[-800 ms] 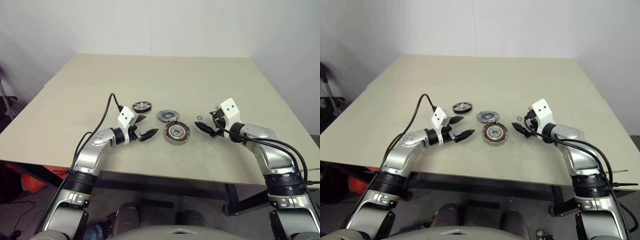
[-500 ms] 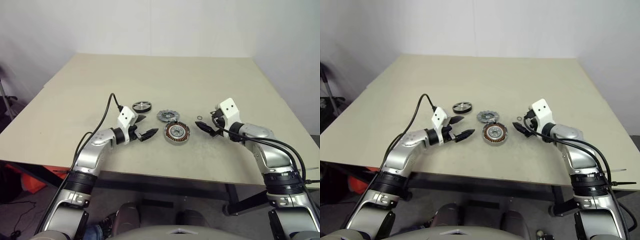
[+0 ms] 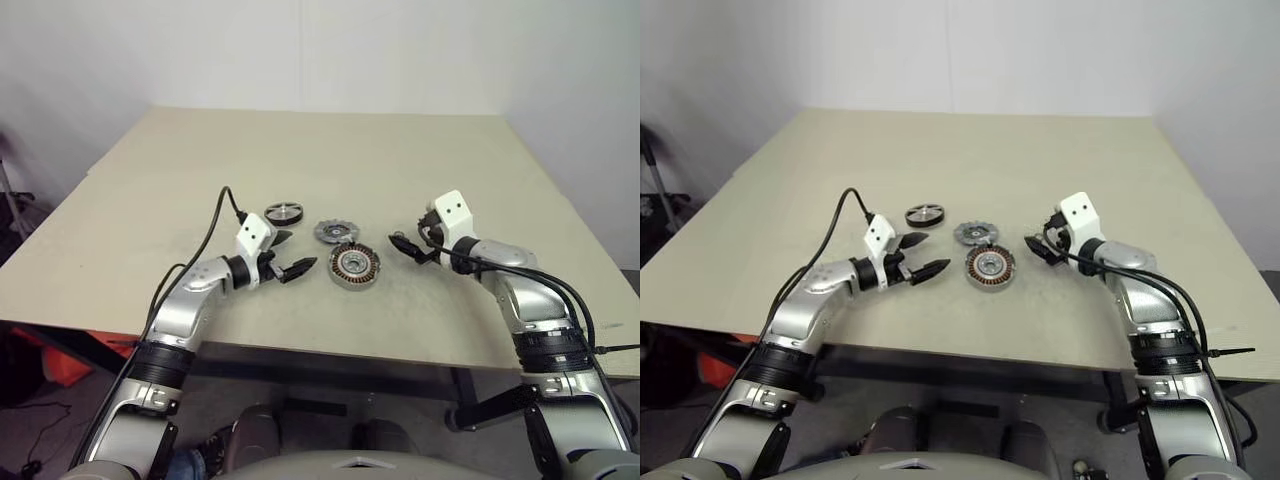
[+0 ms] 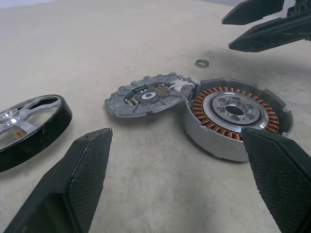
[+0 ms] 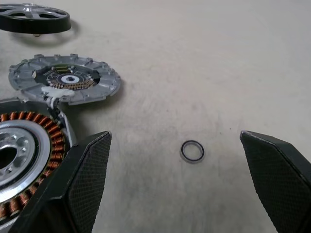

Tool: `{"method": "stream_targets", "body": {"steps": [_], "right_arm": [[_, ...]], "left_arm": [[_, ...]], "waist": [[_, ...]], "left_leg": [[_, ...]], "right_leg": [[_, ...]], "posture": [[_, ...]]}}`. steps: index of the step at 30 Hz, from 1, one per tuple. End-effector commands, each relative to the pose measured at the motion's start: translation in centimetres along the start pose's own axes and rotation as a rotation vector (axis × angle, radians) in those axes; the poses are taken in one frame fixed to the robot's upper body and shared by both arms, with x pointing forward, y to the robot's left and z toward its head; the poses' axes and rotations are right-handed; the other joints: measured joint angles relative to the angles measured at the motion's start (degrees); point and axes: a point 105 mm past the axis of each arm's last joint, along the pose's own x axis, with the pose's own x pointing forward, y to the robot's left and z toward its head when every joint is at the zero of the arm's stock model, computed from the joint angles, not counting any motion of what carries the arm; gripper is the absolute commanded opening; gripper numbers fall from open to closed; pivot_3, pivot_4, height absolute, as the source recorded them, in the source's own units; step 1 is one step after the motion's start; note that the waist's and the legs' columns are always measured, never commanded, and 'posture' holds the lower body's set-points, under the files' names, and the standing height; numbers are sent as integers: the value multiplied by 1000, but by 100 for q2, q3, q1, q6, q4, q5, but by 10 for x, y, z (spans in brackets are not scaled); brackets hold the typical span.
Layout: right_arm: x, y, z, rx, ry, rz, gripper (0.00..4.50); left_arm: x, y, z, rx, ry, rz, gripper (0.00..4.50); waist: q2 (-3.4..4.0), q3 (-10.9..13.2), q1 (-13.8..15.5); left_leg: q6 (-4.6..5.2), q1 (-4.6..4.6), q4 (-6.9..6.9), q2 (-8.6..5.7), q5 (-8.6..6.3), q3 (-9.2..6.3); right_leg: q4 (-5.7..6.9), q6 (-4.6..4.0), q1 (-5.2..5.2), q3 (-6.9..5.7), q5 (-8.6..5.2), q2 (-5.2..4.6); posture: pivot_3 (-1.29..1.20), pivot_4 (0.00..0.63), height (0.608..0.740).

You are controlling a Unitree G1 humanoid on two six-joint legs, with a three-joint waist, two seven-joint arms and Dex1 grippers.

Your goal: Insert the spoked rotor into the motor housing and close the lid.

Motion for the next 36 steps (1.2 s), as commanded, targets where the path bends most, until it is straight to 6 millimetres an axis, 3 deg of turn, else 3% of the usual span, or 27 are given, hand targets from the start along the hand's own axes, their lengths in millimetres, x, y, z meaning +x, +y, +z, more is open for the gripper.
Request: {"method": "stream_targets", "body": {"steps": [1,14,18,28,36], "right_arm": [[0,1,18,-38,-57,5,4350],[7,4,15,-22,-52,58,4350],[18,-3,13,2,-49,32,4350],[57,-10,0,34,3,9,4350],[59,-20,-15,61,29,-23,4350]], "left_arm": [[1,-1,16,44,-46,-5,4473],[10,8,24,58,-69,59,4473],[16,24,29,79,-85,171,4473],[16,7,20,76,-60,128,4473],[6,10,16,78,-42,161,4473]], "waist": [[0,0,2],[0,0,1],[0,0,-3],[0,0,-117],[0,0,-130]], "left_leg": [[0,-1,0,0,0,0],[4,0,4,0,-2,0],[4,-3,4,1,-2,1],[2,-31,18,3,0,3],[27,-44,34,6,-14,10]], "right_leg": [[0,-1,0,0,0,0],[0,-2,1,0,0,0],[-1,-3,-1,-1,1,0],[2,-14,-19,-11,2,0],[9,-17,-27,-16,2,0]], "posture": [[0,0,740],[0,0,740],[0,0,740],[0,0,740],[0,0,740]]}}
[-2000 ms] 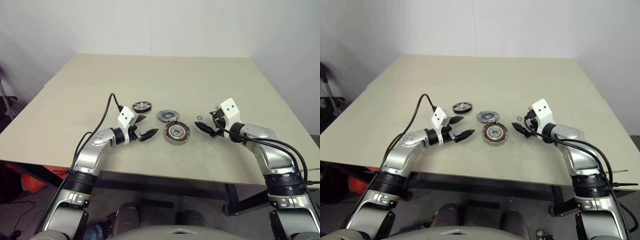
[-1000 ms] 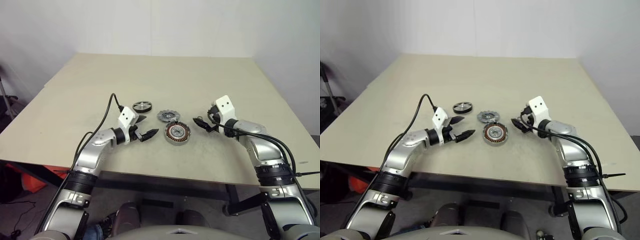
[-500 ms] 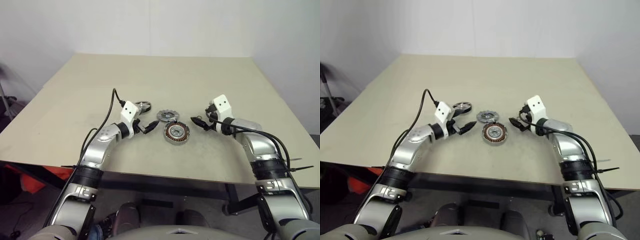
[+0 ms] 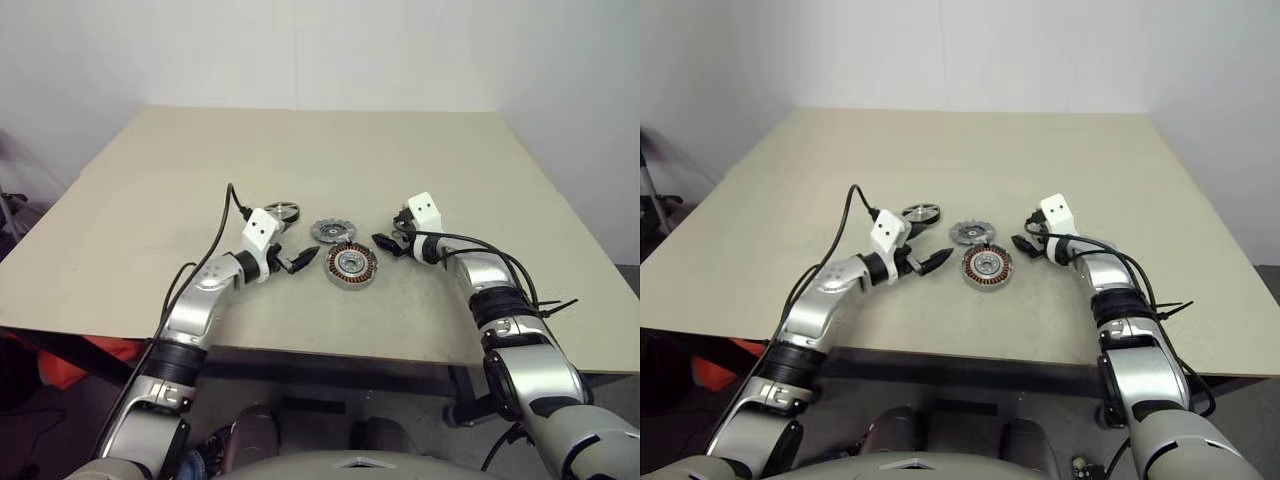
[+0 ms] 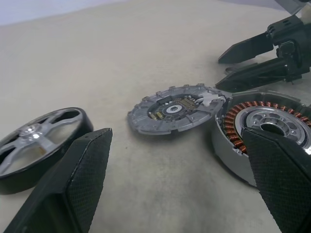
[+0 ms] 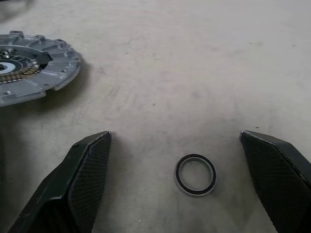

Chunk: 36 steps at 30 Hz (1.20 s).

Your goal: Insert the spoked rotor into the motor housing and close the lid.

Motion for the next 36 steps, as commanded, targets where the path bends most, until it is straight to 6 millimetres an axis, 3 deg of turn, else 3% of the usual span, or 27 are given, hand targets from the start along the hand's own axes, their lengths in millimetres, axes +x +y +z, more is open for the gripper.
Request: {"method": "stream_targets", "body": {"steps": [1,10,13,17,20,22,27,36], "right_arm": [[-4,-12,10,-5,-34,-38,4350],[-18,-28,-13,51,1,-87,4350],[-22,-28,-17,56,5,-89,3785],[-23,-25,-19,56,10,-81,2415],[-22,-22,-20,58,14,-77,2415],[-22,-21,-20,60,16,-74,2087],[-21,-22,-18,58,20,-76,558],[-21,-24,-13,53,10,-84,558]], "left_arm": [[-3,3,11,32,-28,16,4473],[4,-1,9,39,-19,1,4473],[5,-1,10,41,-18,0,4500],[6,2,11,44,-19,4,4500],[7,4,12,47,-21,12,4500],[6,6,12,46,-24,20,4500],[5,8,11,43,-23,28,4500],[7,10,10,39,-27,33,4500]], "waist": [[0,0,3],[0,0,9],[-1,0,27],[-2,-1,11],[-2,-2,3],[-2,-2,2],[-3,-2,-8],[-3,-2,-10]], "left_leg": [[2,1,2,1,-1,3],[12,1,29,3,-7,20],[13,1,31,3,-8,24],[18,2,35,5,-11,25],[18,5,35,6,-11,26],[19,6,35,7,-12,26],[19,8,35,7,-12,27],[19,11,35,7,-12,27]], "right_leg": [[2,0,2,0,0,0],[10,0,12,0,0,0],[9,0,15,-1,0,-1],[9,1,16,-1,0,0],[9,1,16,0,0,0],[9,1,17,0,0,0],[9,1,19,0,0,0],[9,2,22,0,-1,0]], "posture": [[0,0,740],[0,0,740],[0,0,740],[0,0,740],[0,0,740],[0,0,740],[0,0,740],[0,0,740]]}}
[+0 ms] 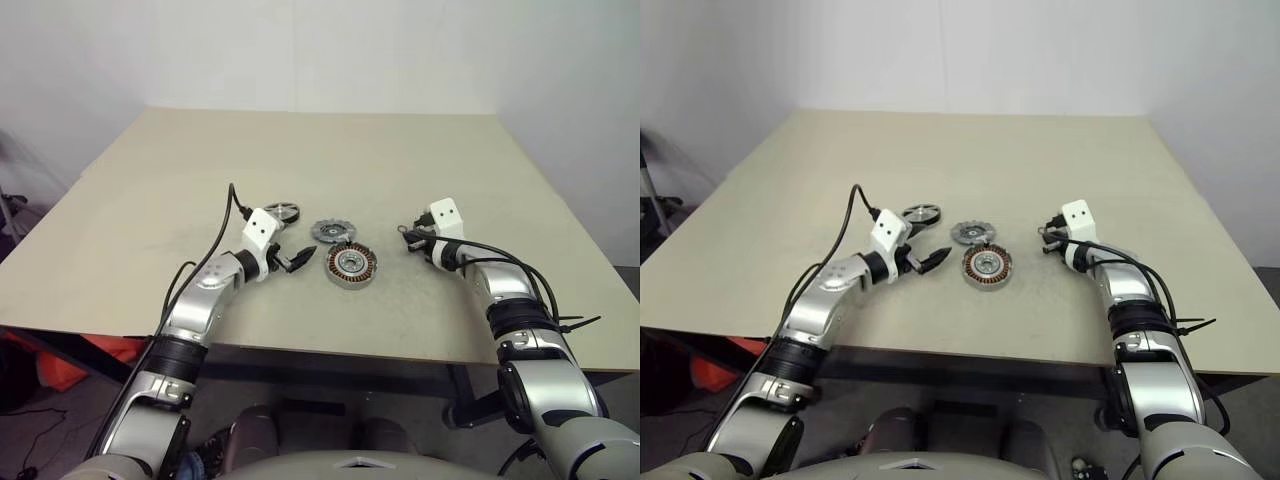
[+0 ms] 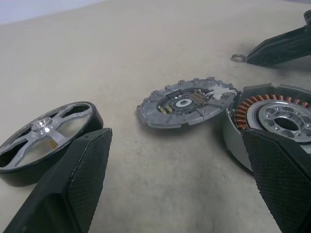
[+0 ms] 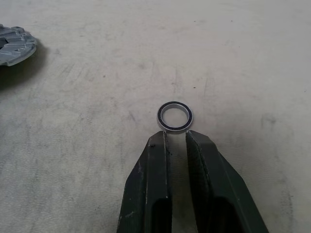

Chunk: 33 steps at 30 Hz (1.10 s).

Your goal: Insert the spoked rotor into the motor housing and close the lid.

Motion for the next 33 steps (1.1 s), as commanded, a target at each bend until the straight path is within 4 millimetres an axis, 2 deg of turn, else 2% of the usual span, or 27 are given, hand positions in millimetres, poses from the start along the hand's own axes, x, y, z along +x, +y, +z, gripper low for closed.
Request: {"method": "stream_targets", "body": {"steps": [1,3,5,8,18,33], "right_arm": [[0,-1,7,11,-11,5,558],[-1,4,12,23,-31,39,734],[-1,7,14,8,-38,63,1179],[2,12,16,-36,-41,66,2101],[13,8,12,-16,-20,32,2101],[25,14,12,4,-19,43,2101]], "left_arm": [[1,4,15,32,-50,12,4500],[1,4,14,31,-49,12,4500],[1,4,13,32,-48,12,4500],[0,4,13,33,-46,12,4500],[-1,3,11,38,-39,9,4500],[-3,6,9,37,-26,24,4500]], "waist": [[0,0,0],[0,0,-2],[0,0,-2],[0,0,-2],[-1,1,-29],[-2,1,-114]], "left_leg": [[0,0,0,0,0,0],[0,0,0,0,0,0],[0,0,-1,1,0,0],[1,-1,-1,2,-1,1],[-1,12,-1,12,1,7],[-3,24,-1,27,1,38]], "right_leg": [[0,0,0,0,0,0],[0,0,-1,0,0,0],[0,0,-1,0,0,0],[-1,0,-3,0,0,0],[0,1,-2,1,0,0],[-1,2,-3,3,-1,0]], "posture": [[0,0,740],[0,0,740],[0,0,740],[0,0,740],[0,0,740],[0,0,740]]}}
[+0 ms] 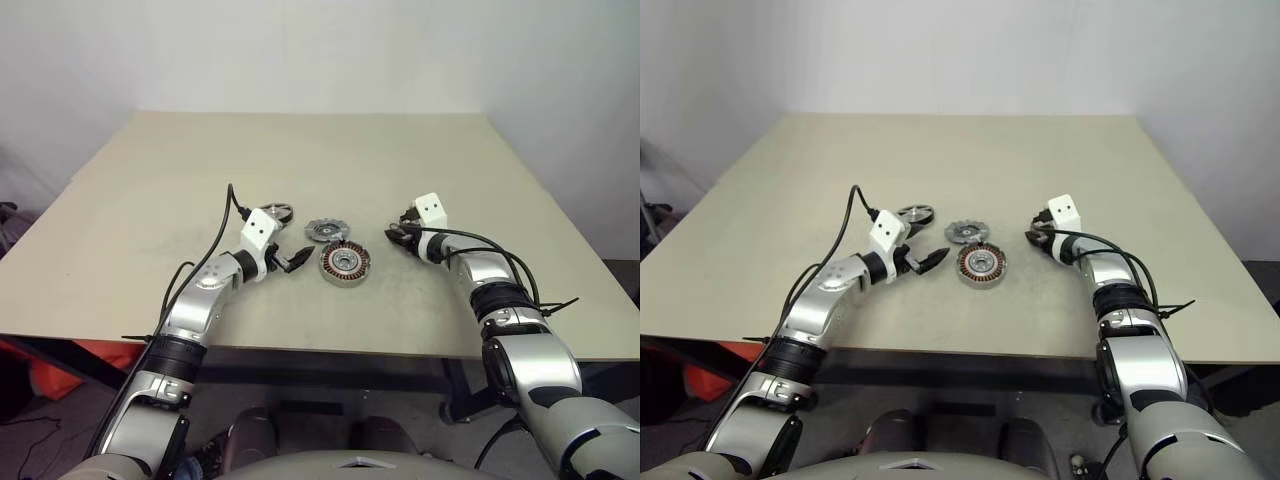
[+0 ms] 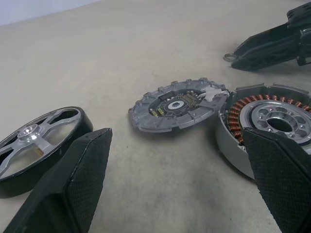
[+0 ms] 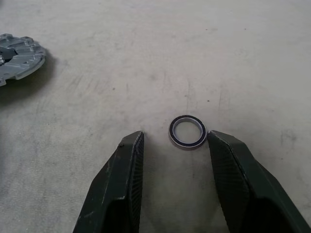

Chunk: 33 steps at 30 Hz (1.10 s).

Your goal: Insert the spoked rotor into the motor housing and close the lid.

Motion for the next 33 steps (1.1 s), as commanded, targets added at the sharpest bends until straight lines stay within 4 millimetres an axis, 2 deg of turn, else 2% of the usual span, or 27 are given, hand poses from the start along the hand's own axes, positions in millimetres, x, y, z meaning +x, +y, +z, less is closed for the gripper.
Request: {"method": "stream_targets", "body": {"steps": [1,2,5,8,15,18,21,25,31,33], "right_arm": [[3,1,1,16,-4,-9,2101],[4,2,0,19,-3,-10,2101],[5,3,-2,36,-8,-12,1524],[5,6,-3,33,-13,-7,655],[-2,2,-4,28,-23,-9,655],[-13,5,11,2,-65,27,655],[-29,19,28,-46,-108,95,655],[-63,50,48,-103,-131,196,655],[-78,87,51,-134,-108,281,655],[-75,97,40,-129,-75,299,655]], "left_arm": [[-1,4,12,32,-34,16,4500],[-2,3,12,32,-34,15,4500],[-1,3,11,33,-32,13,4500],[-1,2,11,34,-29,11,4500],[-2,2,10,29,-27,13,4500],[-2,4,9,26,-27,16,4500],[-4,6,7,23,-22,22,4500],[-7,11,4,20,-13,28,4500],[-5,13,4,18,-10,27,4500],[-3,10,3,18,-12,19,4500]], "waist": [[0,0,-14],[0,0,-25],[-1,0,-41],[-1,-1,-50],[-2,-1,-45],[-3,0,-24],[-3,0,26],[-1,0,90],[-2,0,116],[-2,0,120]], "left_leg": [[0,0,0,0,0,1],[0,0,0,1,0,1],[0,0,-1,1,0,1],[1,1,-5,2,-1,4],[3,0,-16,5,-2,14],[7,-3,-28,3,-4,17],[10,-12,-49,2,-6,19],[29,-38,-57,5,-16,23],[31,-23,-62,8,-19,26],[26,-18,-65,6,-17,26]], "right_leg": [[0,0,0,0,0,0],[0,0,0,0,0,0],[0,0,0,0,0,0],[0,-1,-3,0,0,0],[-1,-2,-12,0,1,1],[-10,-4,-15,0,1,1],[-30,-6,-23,-1,3,2],[-58,-7,-44,-3,3,6],[-67,-4,-31,0,2,6],[-68,-2,-26,1,0,5]], "posture": [[0,0,740],[0,0,740],[0,0,740],[0,0,740],[0,0,740],[0,0,740],[0,0,740],[0,0,740],[0,0,740],[0,0,740]]}}
